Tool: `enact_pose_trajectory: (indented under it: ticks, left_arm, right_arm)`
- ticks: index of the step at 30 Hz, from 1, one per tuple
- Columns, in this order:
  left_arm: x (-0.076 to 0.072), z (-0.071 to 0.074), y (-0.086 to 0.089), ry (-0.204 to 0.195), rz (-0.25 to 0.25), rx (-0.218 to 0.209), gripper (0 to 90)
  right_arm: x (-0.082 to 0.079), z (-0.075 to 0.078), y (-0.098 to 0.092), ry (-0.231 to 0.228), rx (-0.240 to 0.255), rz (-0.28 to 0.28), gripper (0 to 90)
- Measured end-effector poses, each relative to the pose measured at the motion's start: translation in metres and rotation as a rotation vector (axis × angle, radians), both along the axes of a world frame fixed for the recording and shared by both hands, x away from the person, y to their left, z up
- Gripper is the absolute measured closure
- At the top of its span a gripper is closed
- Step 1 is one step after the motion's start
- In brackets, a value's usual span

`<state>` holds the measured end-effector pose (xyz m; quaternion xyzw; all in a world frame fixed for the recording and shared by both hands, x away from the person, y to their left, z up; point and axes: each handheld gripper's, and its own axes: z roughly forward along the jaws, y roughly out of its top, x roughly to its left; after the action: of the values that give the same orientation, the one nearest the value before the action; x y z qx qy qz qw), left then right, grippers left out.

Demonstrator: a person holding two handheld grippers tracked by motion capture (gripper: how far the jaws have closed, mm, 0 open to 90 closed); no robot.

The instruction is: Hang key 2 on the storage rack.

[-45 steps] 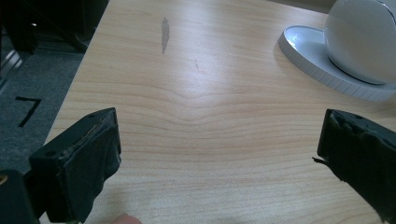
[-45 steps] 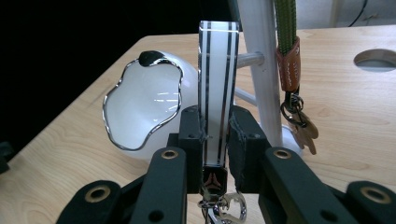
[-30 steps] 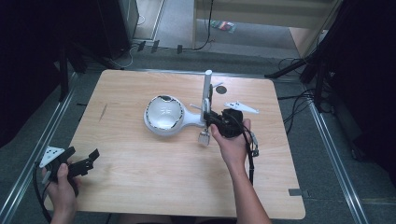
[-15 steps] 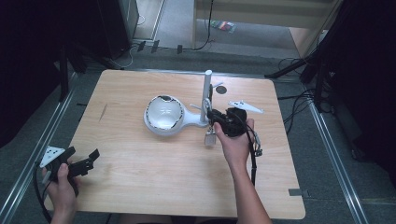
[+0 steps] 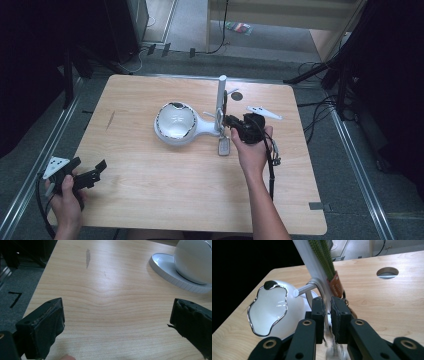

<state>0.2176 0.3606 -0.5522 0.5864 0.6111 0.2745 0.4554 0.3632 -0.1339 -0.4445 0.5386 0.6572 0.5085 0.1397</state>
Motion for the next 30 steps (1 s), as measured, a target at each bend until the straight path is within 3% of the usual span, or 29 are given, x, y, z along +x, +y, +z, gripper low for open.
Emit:
enact_pose_trajectory:
  ticks: [9,12,17,20,23,25,30]
  left_arm:
    - [0.001,0.000,-0.001,0.000,-0.002,0.009,0.0]
    - [0.001,0.000,-0.001,0.001,-0.002,0.011,0.0]
    - [0.001,0.000,-0.001,0.001,-0.002,0.011,0.0]
    - [0.001,0.000,-0.001,0.001,-0.002,0.012,0.0]
    - [0.001,0.000,-0.001,0.001,-0.003,0.011,0.0]
    - [0.001,0.000,-0.001,0.001,-0.004,0.012,0.0]
    - [0.001,0.000,-0.001,0.001,-0.005,0.011,0.0]
  right_arm:
    - [-0.005,0.004,-0.005,-0.048,-0.071,-0.018,70.9]
    - [-0.008,0.004,-0.005,-0.069,-0.119,-0.023,62.3]
    - [-0.013,0.006,-0.006,-0.155,-0.221,-0.032,37.1]
    - [-0.015,0.007,-0.008,-0.116,-0.228,-0.058,15.8]
    - [-0.016,0.008,-0.012,-0.094,-0.230,-0.075,2.7]
    - [-0.018,0.007,-0.016,-0.086,-0.214,-0.072,0.0]
    - [-0.025,0.002,-0.024,-0.098,-0.226,-0.069,0.0]
